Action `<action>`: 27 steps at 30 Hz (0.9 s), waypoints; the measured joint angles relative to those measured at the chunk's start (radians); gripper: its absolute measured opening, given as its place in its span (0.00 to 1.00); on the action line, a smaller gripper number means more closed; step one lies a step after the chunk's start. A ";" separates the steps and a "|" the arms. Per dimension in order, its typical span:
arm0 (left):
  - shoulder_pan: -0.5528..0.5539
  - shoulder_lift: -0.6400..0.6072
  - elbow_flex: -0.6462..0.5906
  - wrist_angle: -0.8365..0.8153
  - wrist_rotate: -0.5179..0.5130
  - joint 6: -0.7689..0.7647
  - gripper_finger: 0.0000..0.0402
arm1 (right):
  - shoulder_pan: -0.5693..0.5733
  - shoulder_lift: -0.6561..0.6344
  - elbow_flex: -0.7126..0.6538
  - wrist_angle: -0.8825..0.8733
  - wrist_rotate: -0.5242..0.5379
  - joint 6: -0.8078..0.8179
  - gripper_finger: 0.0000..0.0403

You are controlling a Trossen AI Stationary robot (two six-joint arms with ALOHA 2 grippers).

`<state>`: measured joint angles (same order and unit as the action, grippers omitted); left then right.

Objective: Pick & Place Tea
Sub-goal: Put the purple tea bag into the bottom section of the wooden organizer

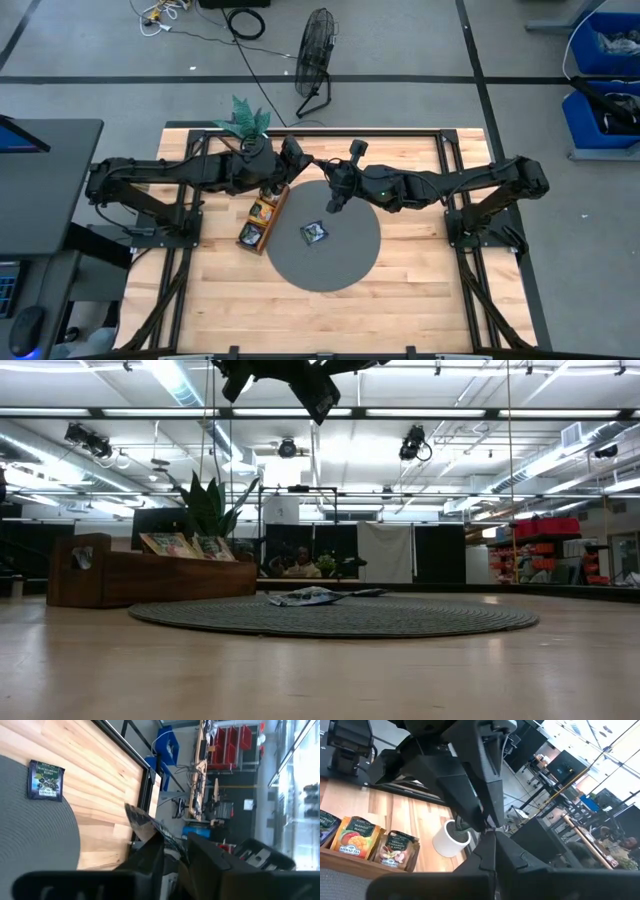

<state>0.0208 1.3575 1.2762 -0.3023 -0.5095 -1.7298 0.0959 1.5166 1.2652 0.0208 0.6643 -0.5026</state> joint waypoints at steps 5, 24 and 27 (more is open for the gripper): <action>0.000 0.000 0.000 0.002 0.010 0.065 0.10 | 0.000 0.000 0.000 -0.007 -0.004 0.003 0.00; 0.074 -0.096 -0.001 -0.033 0.317 0.536 0.01 | 0.066 -0.143 0.000 -0.203 -0.018 0.377 0.49; 0.074 -0.129 0.002 -0.105 0.408 0.592 0.01 | 0.066 -0.194 0.000 -0.322 -0.018 0.505 0.52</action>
<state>0.0948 1.2284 1.2778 -0.4070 -0.1011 -1.1374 0.1616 1.3226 1.2652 -0.3015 0.6468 0.0019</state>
